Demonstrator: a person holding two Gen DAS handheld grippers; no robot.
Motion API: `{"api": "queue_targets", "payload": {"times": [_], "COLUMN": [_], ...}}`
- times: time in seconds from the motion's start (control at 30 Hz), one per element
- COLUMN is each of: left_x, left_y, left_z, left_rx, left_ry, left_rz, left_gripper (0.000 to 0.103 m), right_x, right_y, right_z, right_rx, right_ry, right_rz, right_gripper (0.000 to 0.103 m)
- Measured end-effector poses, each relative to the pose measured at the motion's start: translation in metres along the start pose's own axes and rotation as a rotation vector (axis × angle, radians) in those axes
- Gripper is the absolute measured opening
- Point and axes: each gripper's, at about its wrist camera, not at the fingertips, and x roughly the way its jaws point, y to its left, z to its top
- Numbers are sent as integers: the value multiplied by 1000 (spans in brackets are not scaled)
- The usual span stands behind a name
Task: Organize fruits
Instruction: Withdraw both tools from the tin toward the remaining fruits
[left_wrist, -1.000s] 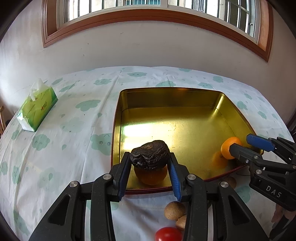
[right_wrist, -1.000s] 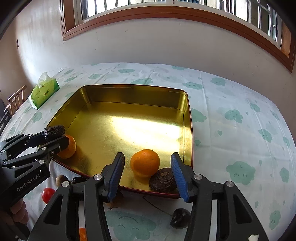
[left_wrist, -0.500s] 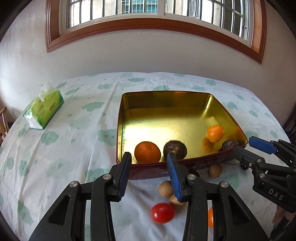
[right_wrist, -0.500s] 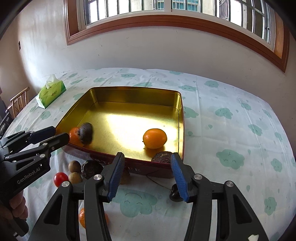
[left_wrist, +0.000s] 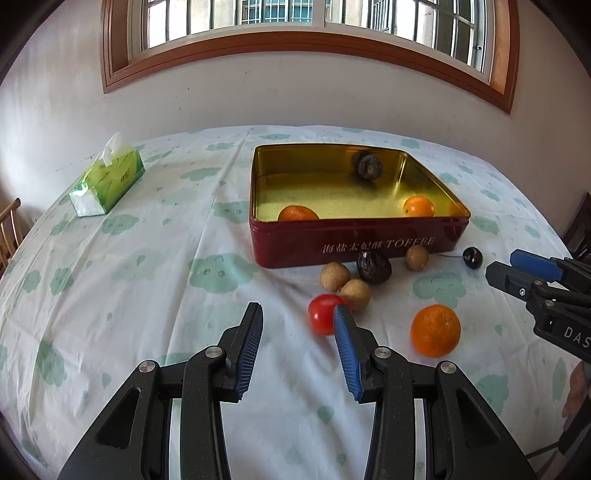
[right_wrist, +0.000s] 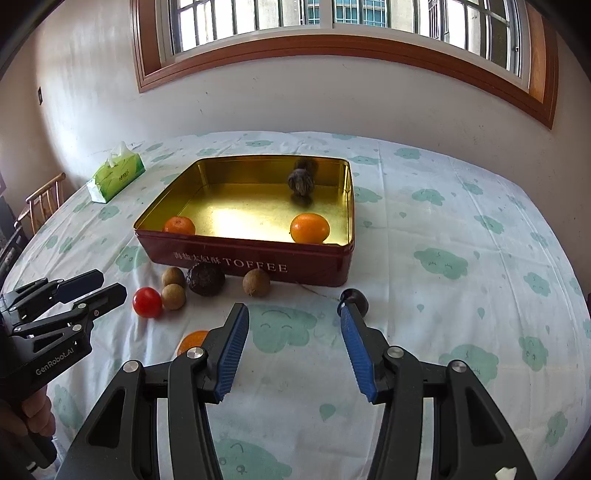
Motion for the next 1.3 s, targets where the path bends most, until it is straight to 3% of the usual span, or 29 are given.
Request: {"api": "queue_targets", "payload": {"times": [0.47, 0.93, 1.3], "left_x": [6, 9, 9], "left_y": [-2, -5, -3], "left_z": [-40, -45, -42], "left_rx": [-18, 7, -15], "left_ry": [45, -7, 7], "left_rz": [10, 14, 17], "left_gripper": [41, 41, 41], "right_x": [-5, 10, 25], "right_y": [-18, -28, -31], "right_z": [-43, -47, -42], "right_rx": [54, 73, 64], "right_ry": [52, 76, 87], "right_rz": [-26, -32, -39], "right_gripper": [49, 49, 49]}}
